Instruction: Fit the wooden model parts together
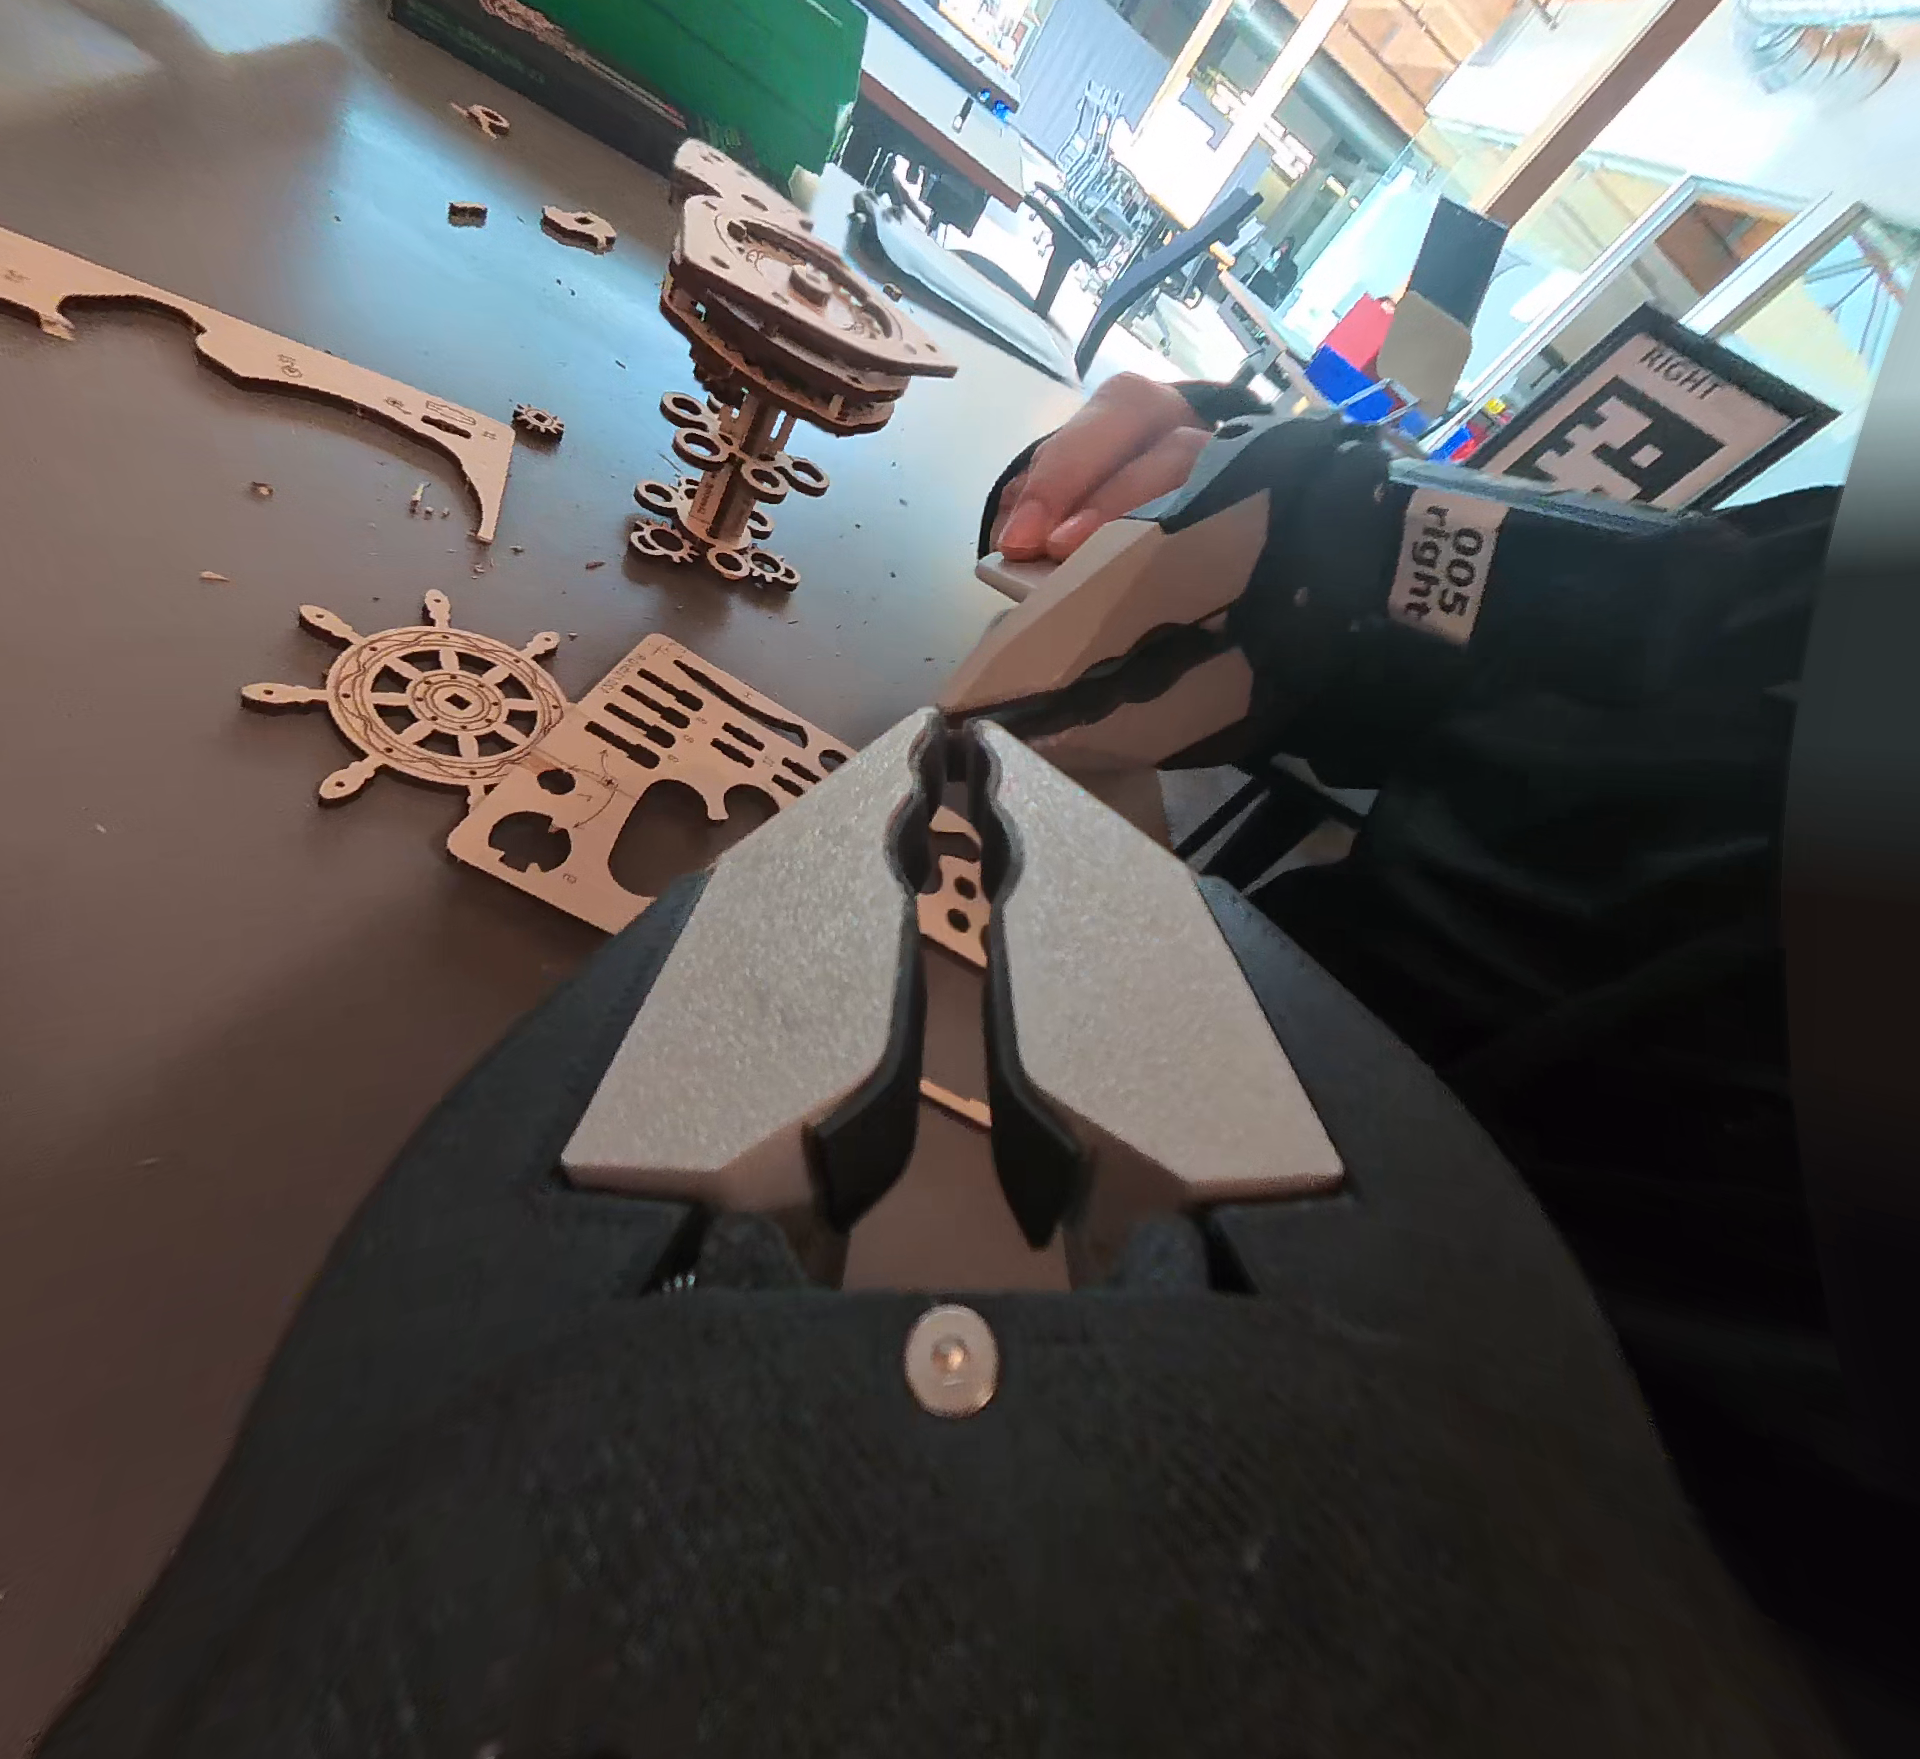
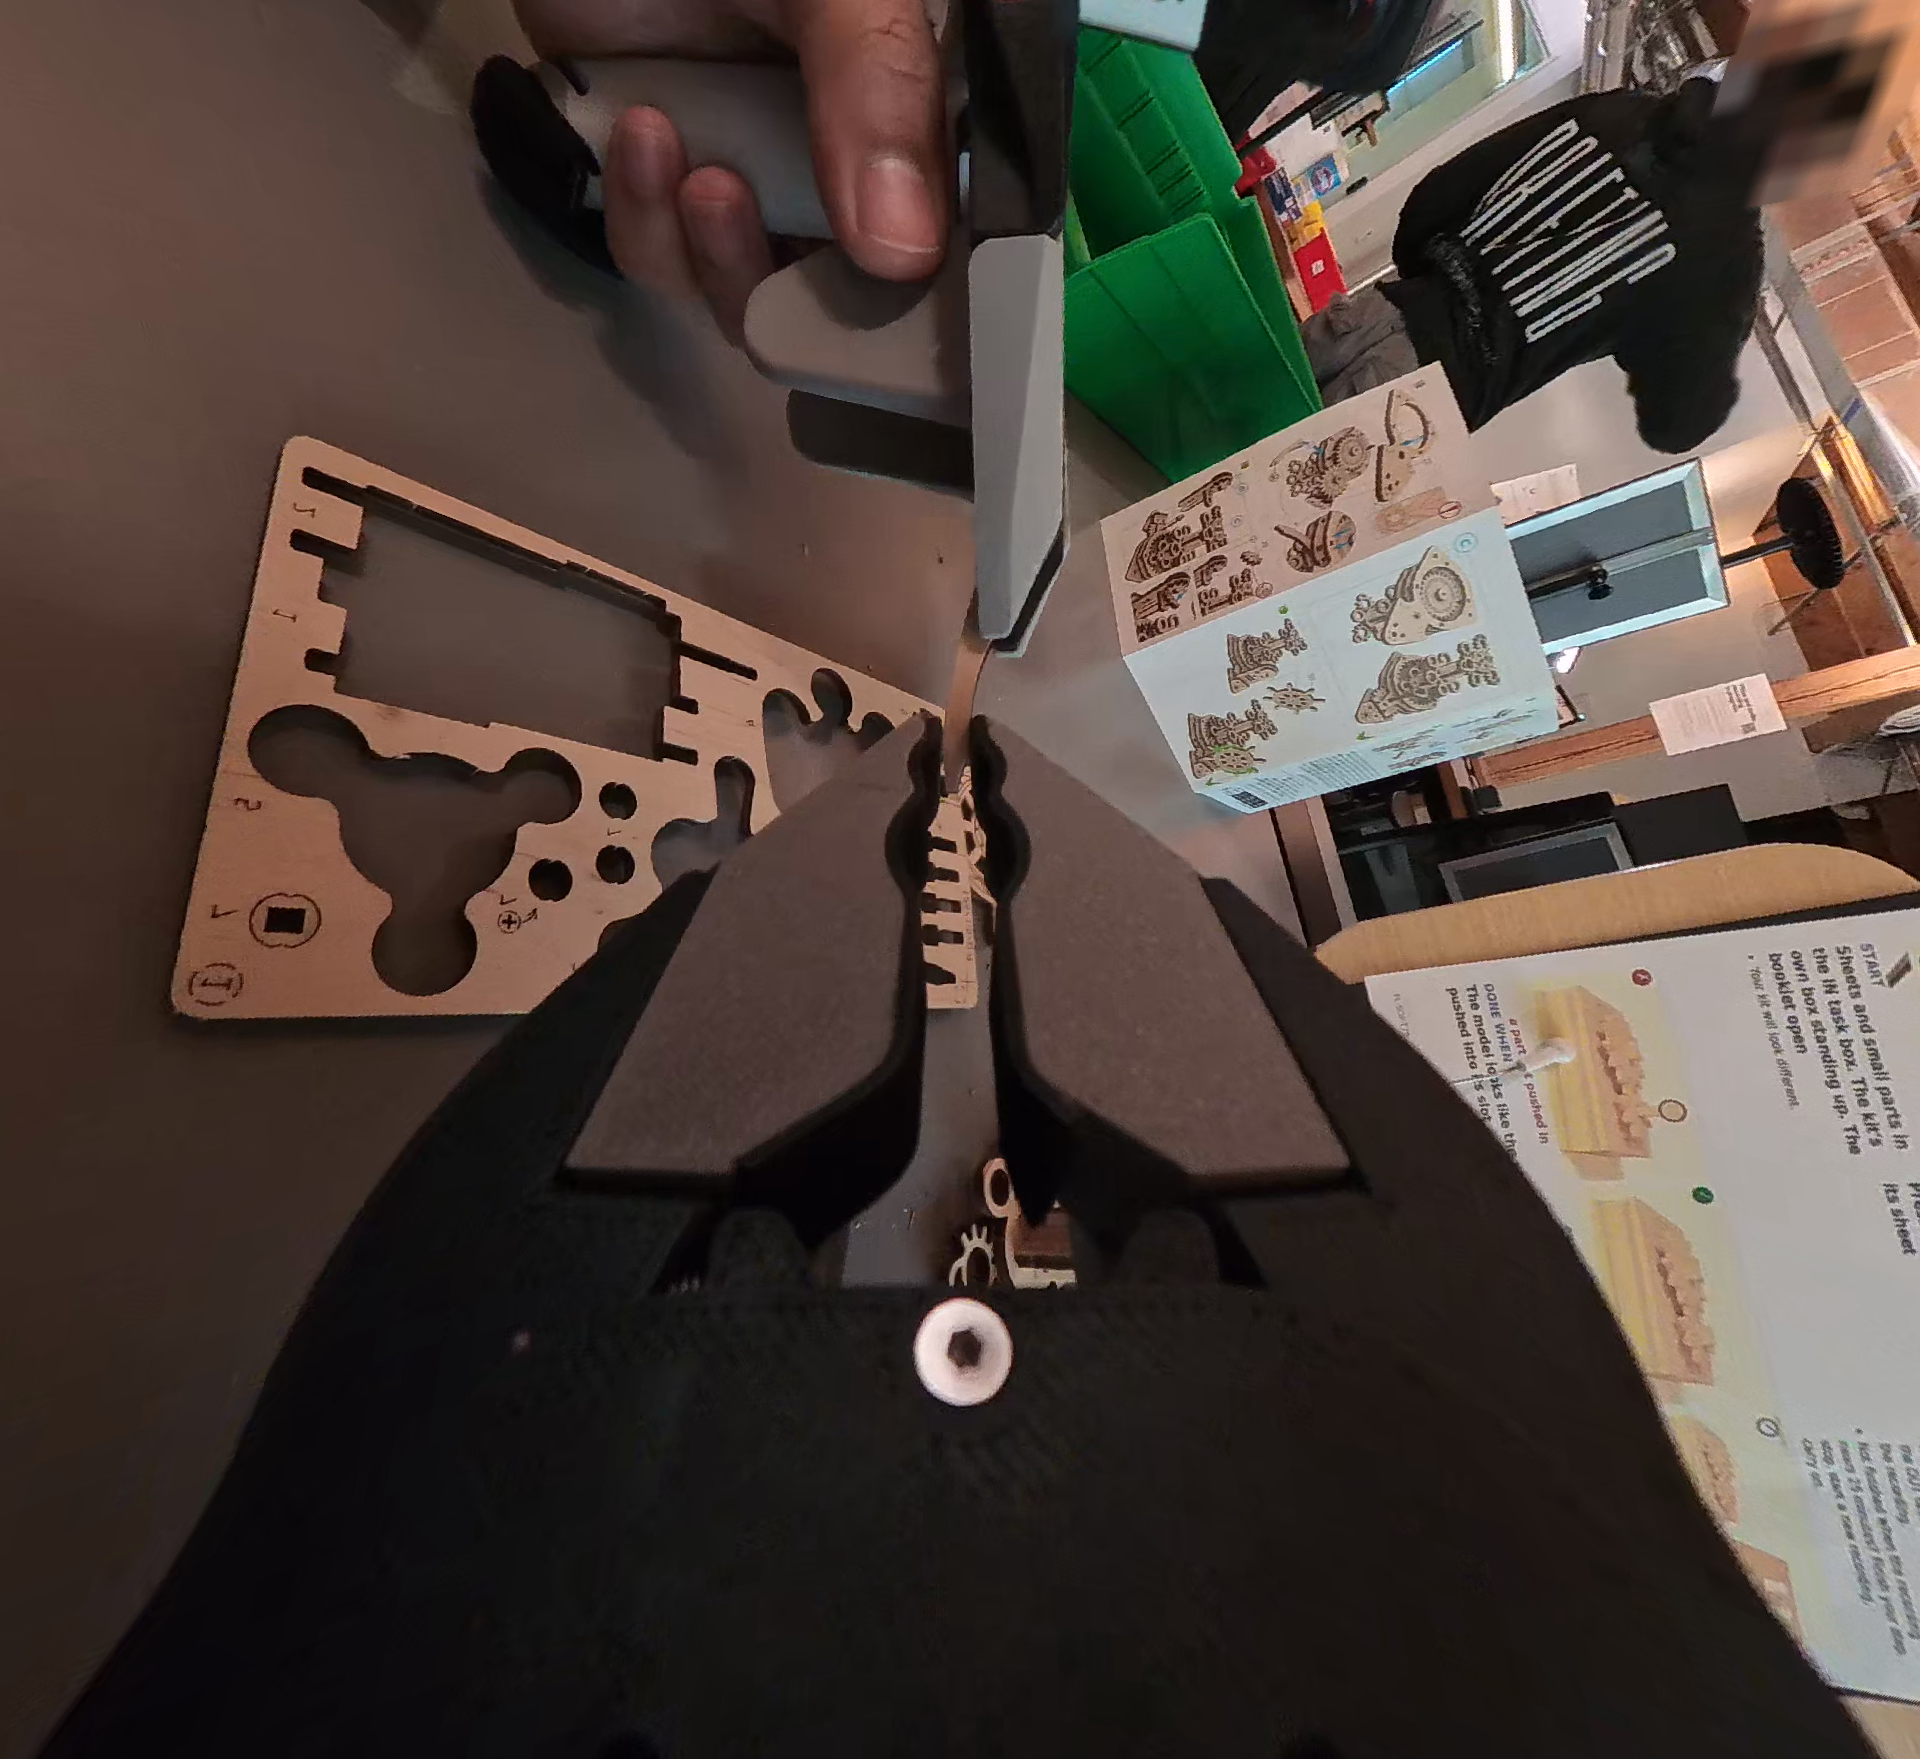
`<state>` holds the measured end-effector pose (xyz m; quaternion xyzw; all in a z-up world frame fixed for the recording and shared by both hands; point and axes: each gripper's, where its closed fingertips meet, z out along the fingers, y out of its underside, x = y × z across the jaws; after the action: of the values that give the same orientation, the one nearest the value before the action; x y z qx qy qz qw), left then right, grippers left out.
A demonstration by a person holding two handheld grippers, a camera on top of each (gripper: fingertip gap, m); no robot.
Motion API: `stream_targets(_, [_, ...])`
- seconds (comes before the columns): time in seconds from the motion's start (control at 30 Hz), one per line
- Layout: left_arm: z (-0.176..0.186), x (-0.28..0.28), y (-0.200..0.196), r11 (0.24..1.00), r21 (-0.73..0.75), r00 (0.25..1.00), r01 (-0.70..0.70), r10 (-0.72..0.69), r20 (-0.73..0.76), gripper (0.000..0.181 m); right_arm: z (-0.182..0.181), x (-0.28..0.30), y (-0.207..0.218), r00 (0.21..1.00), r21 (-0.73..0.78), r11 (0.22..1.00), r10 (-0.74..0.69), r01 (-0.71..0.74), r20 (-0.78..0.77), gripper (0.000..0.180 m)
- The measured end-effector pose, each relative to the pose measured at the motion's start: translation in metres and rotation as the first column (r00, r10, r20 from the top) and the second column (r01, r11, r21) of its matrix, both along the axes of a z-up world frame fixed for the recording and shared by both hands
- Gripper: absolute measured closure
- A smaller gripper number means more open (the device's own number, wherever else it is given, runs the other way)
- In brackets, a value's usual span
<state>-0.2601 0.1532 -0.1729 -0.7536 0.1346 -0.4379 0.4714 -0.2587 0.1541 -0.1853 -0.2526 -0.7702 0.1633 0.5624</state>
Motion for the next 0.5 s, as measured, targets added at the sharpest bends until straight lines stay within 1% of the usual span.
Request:
stream_targets(0.13, [0.0059,-0.0005,0.0003,1.000,-0.025,0.995,0.002,0.001,0.101,0.180,0.0068,0.0002,-0.0001,1.000,-0.022,1.000,0.001,-0.002,-0.028,0.178])
stream_targets(0.33, [0.0070,-0.0018,0.0012,0.998,-0.056,0.985,0.003,0.007,0.170,0.179,0.0088,-0.0009,0.0006,0.998,0.011,1.000,-0.005,0.005,-0.058,0.178])
stream_targets(0.5, [0.0087,-0.0002,0.0009,0.997,-0.075,0.975,0.018,-0.001,0.221,0.180,0.0090,-0.0005,0.0009,0.998,0.009,1.000,-0.005,0.006,-0.058,0.176])
